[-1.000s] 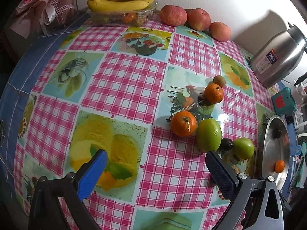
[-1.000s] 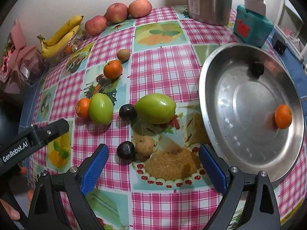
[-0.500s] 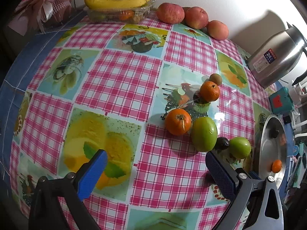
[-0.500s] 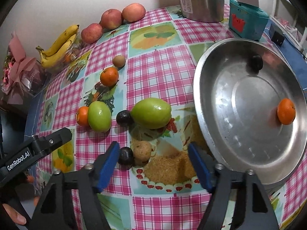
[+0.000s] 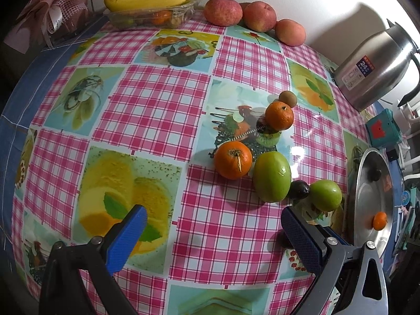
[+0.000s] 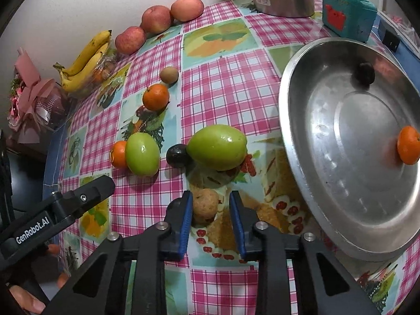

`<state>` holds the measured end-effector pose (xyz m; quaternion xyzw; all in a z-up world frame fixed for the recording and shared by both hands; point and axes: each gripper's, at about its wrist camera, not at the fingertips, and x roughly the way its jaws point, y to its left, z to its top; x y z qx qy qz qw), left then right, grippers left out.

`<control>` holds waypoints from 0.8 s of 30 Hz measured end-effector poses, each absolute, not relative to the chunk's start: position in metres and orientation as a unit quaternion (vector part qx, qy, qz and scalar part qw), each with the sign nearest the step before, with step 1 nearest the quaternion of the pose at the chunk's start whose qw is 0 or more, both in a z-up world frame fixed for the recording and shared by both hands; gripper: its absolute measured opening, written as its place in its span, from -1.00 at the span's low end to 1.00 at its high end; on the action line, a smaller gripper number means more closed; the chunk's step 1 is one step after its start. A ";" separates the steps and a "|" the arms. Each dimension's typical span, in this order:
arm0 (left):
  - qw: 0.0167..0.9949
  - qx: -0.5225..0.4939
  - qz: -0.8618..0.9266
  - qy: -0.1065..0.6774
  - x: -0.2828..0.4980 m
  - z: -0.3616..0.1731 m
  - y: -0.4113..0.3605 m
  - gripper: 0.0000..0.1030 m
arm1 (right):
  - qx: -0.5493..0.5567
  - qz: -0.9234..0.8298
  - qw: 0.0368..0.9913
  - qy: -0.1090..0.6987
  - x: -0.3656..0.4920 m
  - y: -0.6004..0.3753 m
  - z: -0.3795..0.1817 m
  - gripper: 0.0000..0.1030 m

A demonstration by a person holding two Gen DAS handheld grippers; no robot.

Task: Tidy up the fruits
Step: 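Lower the right tool onto the brown kiwi while the left tool nears another plum, then close the right tool on the kiwi while the left tool grips the second dark plum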

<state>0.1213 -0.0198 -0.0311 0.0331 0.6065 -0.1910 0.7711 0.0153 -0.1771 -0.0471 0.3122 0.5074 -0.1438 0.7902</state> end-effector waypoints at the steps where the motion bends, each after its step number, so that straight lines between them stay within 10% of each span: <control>1: 0.771 0.033 -0.191 0.607 0.121 -0.031 -0.020 1.00 | 0.313 -0.143 0.790 0.508 0.015 -0.177 -0.048 -0.45; 24: 0.765 0.032 -0.202 0.611 0.116 -0.035 -0.027 0.98 | 0.337 -0.126 0.788 0.499 0.015 -0.181 -0.046 -0.57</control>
